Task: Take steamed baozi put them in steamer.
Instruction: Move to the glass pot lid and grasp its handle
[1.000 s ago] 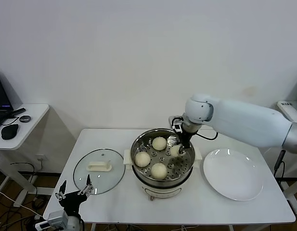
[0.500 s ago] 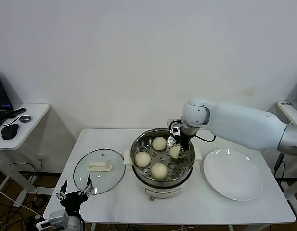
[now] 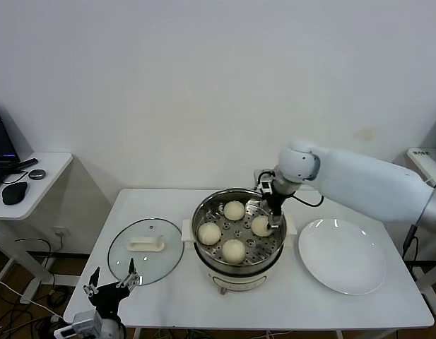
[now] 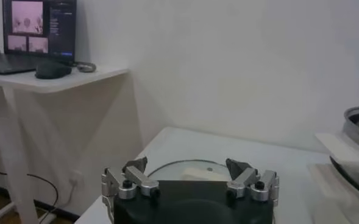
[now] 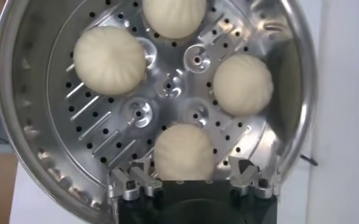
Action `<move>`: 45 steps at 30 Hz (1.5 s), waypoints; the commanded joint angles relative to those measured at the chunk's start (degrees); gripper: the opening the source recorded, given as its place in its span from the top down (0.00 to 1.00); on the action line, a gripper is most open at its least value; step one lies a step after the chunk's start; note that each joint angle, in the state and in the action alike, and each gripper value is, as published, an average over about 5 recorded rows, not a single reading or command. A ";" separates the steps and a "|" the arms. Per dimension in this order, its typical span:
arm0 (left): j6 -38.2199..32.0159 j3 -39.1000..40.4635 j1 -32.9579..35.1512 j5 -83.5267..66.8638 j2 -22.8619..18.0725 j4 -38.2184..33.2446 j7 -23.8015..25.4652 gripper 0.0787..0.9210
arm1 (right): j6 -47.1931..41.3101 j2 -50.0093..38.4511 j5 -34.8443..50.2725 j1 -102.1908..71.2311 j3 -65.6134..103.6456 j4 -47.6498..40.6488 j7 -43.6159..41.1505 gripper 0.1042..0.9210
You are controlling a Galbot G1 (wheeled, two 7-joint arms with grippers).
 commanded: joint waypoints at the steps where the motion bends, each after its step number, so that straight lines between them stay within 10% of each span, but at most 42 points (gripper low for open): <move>1: -0.62 -1.05 1.70 -0.36 -0.20 -0.86 0.21 0.12 | 5.85 -7.95 9.47 -14.13 32.13 0.44 14.40 0.12; 13: -5.26 0.99 6.22 2.69 -0.26 -1.42 1.21 0.12 | 20.15 -10.92 15.54 -55.02 78.61 6.72 42.21 0.12; 26: -13.11 -1.68 2.27 9.16 2.65 5.19 5.99 0.12 | 27.83 23.37 11.00 -90.68 114.01 14.83 54.00 0.12; 37: -19.72 -5.93 -8.86 68.58 6.46 15.39 8.81 0.12 | 30.15 29.73 8.20 -102.54 113.63 17.41 55.64 0.12; 45: -19.63 2.94 -13.72 94.04 17.83 20.64 5.45 0.12 | 30.61 29.22 8.18 -104.28 113.80 18.14 54.74 0.12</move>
